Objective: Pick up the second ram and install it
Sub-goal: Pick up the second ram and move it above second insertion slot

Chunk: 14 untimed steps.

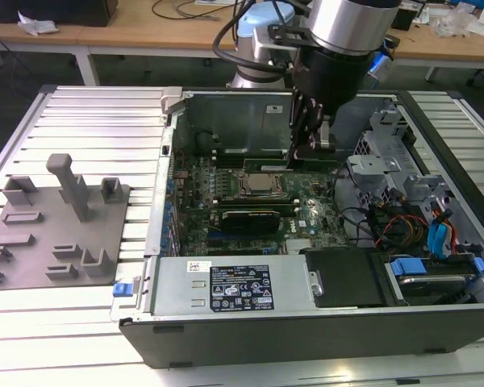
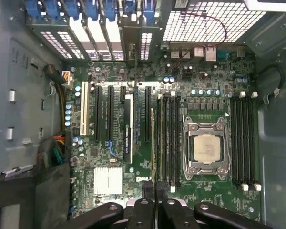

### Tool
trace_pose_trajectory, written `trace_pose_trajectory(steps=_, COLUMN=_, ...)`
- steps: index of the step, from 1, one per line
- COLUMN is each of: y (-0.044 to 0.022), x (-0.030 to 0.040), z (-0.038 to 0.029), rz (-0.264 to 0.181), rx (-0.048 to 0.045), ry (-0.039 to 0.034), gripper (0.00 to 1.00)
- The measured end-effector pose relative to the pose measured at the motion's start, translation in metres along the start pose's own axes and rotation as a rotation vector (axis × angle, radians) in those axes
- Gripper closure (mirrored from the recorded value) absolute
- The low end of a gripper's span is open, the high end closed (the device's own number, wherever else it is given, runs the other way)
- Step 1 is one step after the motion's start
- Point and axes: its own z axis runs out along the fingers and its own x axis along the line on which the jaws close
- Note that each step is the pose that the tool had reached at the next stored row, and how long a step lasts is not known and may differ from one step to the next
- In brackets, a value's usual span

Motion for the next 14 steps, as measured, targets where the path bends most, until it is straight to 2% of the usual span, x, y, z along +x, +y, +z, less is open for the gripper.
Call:
trace_pose_trajectory(steps=3, y=0.0031, x=-0.006, z=0.0045, rz=0.0, rx=0.0, ry=-0.0001, gripper=0.87)
trace_pose_trajectory(steps=6, y=0.0042, x=-0.0119, z=0.0122, rz=0.0, rx=0.0, ry=-0.0001, gripper=0.87)
trace_pose_trajectory(steps=14, y=0.0041, x=-0.0138, z=0.0129, rz=0.0, rx=0.0, ry=-0.0001, gripper=0.87)
